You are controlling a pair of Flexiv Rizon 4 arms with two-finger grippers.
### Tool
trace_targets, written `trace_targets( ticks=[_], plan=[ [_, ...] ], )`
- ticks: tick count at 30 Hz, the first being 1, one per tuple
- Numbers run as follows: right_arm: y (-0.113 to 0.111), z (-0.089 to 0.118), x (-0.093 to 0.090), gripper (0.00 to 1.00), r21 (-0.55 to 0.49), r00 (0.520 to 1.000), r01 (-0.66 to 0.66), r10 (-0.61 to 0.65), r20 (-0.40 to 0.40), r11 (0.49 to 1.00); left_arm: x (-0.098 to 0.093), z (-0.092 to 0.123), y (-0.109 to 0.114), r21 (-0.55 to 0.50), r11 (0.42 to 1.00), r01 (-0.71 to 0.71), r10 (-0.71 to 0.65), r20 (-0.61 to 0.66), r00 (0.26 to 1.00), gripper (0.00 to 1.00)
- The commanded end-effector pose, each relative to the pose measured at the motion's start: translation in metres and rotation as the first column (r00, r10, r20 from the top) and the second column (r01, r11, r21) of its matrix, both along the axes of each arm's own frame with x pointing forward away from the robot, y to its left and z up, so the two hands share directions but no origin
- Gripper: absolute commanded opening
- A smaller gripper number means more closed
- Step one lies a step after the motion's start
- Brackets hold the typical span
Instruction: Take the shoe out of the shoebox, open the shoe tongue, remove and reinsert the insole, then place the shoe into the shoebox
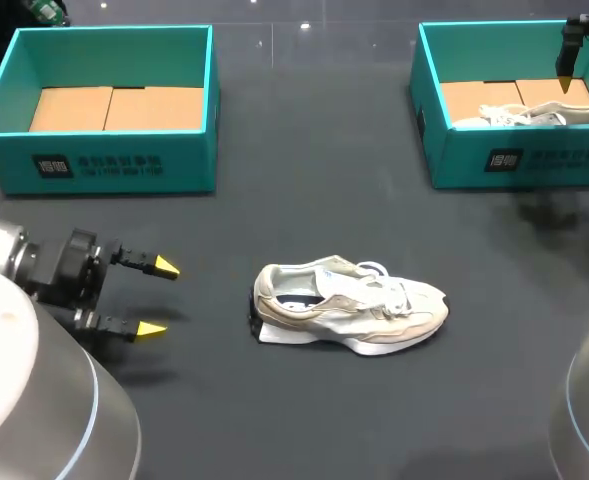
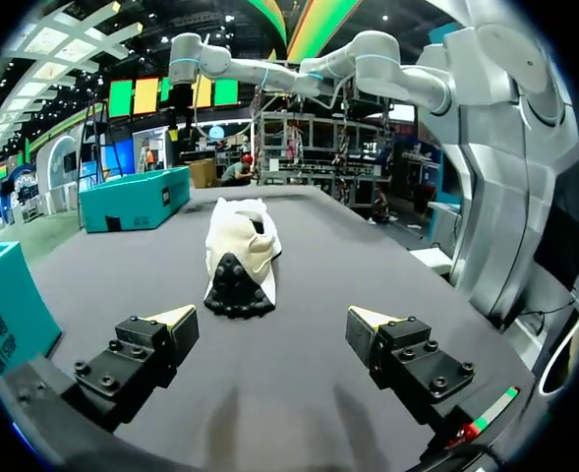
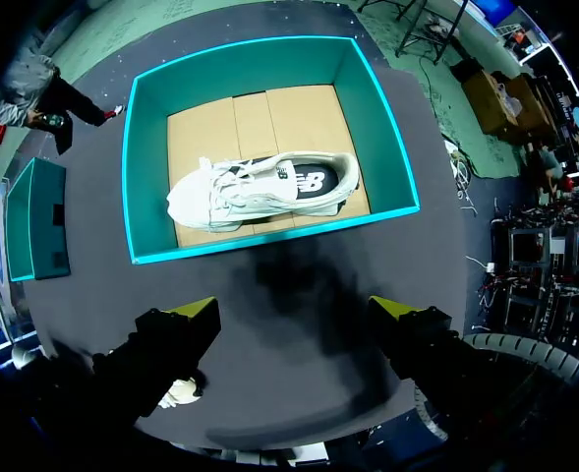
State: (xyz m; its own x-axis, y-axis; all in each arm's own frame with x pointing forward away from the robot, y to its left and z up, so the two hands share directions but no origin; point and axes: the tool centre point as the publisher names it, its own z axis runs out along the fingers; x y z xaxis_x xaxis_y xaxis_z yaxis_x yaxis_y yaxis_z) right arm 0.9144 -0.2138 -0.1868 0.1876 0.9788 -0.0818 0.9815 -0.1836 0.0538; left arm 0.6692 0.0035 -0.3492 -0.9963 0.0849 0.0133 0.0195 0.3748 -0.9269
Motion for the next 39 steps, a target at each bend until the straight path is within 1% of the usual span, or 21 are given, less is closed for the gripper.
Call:
trace_targets(
  ticks=[1,4,7,12,21,28,39],
  plan=[
    [0.000,0.000,-0.001,1.00,0.000,1.000,0.000,0.000,0.001,1.000,0.008,-0.019,0.011,-0.047,0.999,-0.008,0.007,-0.026,1.000,1.00],
    [0.000,0.000,-0.001,1.00,0.000,1.000,0.000,0.000,0.001,1.000,0.011,-0.031,0.016,-0.069,0.997,-0.019,0.016,-0.053,0.998,1.00],
    [0.000,0.000,-0.001,1.00,0.000,1.000,0.000,0.000,0.001,1.000,0.012,-0.037,0.017,-0.071,0.997,-0.024,0.020,-0.064,0.998,1.00],
    [0.000,0.000,-0.001,1.00,0.000,1.000,0.000,0.000,0.001,1.000,0.011,-0.041,0.016,-0.082,0.996,-0.034,0.029,-0.065,0.997,1.00],
    [0.000,0.000,-0.001,1.00,0.000,1.000,0.000,0.000,0.001,1.000,0.016,-0.045,0.015,-0.098,0.994,-0.056,0.050,-0.067,0.997,1.00],
    [0.000,0.000,-0.001,1.00,0.000,1.000,0.000,0.000,0.001,1.000,0.019,-0.046,0.000,-0.093,0.993,-0.074,0.069,-0.052,0.996,1.00],
    [0.000,0.000,-0.001,1.00,0.000,1.000,0.000,0.000,0.001,1.000,0.020,-0.047,-0.034,-0.110,0.990,-0.088,0.081,-0.071,0.994,1.00]
  ],
)
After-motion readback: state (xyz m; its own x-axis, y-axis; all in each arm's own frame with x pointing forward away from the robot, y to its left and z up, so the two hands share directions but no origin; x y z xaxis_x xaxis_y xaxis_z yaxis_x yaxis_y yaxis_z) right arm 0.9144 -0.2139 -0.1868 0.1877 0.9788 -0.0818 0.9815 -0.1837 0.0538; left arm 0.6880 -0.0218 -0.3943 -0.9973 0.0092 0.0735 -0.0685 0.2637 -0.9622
